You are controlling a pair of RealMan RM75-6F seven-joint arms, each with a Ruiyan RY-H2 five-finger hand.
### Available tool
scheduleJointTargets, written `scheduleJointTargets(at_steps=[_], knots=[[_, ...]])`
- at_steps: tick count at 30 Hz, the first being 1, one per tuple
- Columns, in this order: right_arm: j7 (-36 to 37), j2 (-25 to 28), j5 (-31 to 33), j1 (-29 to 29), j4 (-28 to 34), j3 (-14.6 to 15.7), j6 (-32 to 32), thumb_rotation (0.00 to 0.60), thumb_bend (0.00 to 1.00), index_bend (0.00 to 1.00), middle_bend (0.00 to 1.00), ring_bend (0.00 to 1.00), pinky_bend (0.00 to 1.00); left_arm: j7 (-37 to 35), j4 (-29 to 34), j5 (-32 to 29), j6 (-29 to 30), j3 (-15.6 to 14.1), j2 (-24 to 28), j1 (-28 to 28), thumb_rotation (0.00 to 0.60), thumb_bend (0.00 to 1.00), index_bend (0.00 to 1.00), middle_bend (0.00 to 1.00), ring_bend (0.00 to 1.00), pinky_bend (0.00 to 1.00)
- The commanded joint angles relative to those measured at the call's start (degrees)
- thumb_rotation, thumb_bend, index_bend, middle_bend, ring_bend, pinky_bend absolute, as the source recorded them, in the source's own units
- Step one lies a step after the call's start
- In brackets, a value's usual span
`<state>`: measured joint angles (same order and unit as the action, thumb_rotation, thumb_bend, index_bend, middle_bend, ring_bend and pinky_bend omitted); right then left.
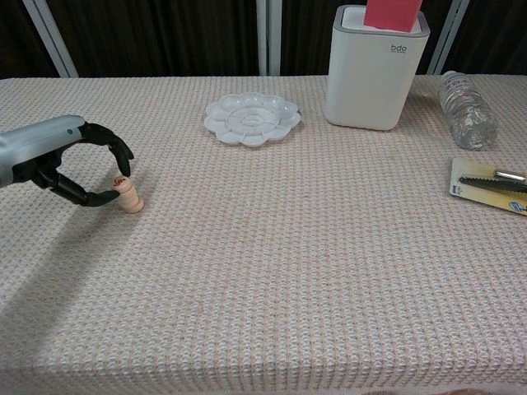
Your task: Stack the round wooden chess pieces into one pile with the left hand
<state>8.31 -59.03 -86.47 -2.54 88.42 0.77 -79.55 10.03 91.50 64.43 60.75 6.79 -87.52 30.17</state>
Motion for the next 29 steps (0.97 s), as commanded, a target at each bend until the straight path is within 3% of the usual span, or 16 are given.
scheduleJointTargets(at_steps=[1,10,15,19,21,25,29], knots=[[0.01,-0.01,-0.01,0.02,-0.01,0.00,-0.03,0.600,0.18,0.00,0.00,0.00,0.00,-0.04,0.20,0.14,-0.04,-0.15,0.21,-0.12,0.600,0.31,0.40,0.22,0.00,0.00],[-0.22,0.02,-0.23,0.01,0.20,0.02,-0.14,0.600,0.18,0.00,0.00,0.00,0.00,-0.13,3.53,1.81,2.22,0.02,2.82,-1.17,0.600,0.31,0.35,0.21,0.00,0.00],[0.03,0.15,-0.29,0.12,0.17,-0.05,-0.47,0.600,0.18,0.00,0.00,0.00,0.00,-2.18,6.23,10.75,8.94,-3.08,8.95,-5.02,0.600,0.28,0.25,0.17,0.00,0.00],[0.18,-0.27,-1.05,0.24,-0.53,0.11,-1.06,0.600,0.17,0.00,0.00,0.00,0.00,-5.49,0.05,23.18,17.60,-8.53,13.59,-9.56,0.600,0.17,0.08,0.04,0.00,0.00],[0.22,-0.64,-1.60,0.37,-1.05,0.30,-1.45,0.600,0.16,0.00,0.00,0.00,0.00,-6.74,-3.25,26.44,21.59,-10.00,14.26,-11.67,0.600,0.14,0.01,0.00,0.00,0.00],[0.23,-1.53,-3.16,0.82,-2.39,1.02,-2.47,0.600,0.15,0.00,0.00,0.00,0.00,-7.41,-7.20,28.59,25.35,-12.19,16.21,-15.10,0.600,0.14,0.00,0.00,0.00,0.00],[0.03,-2.51,-4.10,1.19,-3.19,1.49,-3.22,0.600,0.14,0.00,0.00,0.00,0.00,-8.02,-8.08,28.23,27.56,-11.82,17.01,-17.04,0.600,0.14,0.00,0.00,0.00,0.00]])
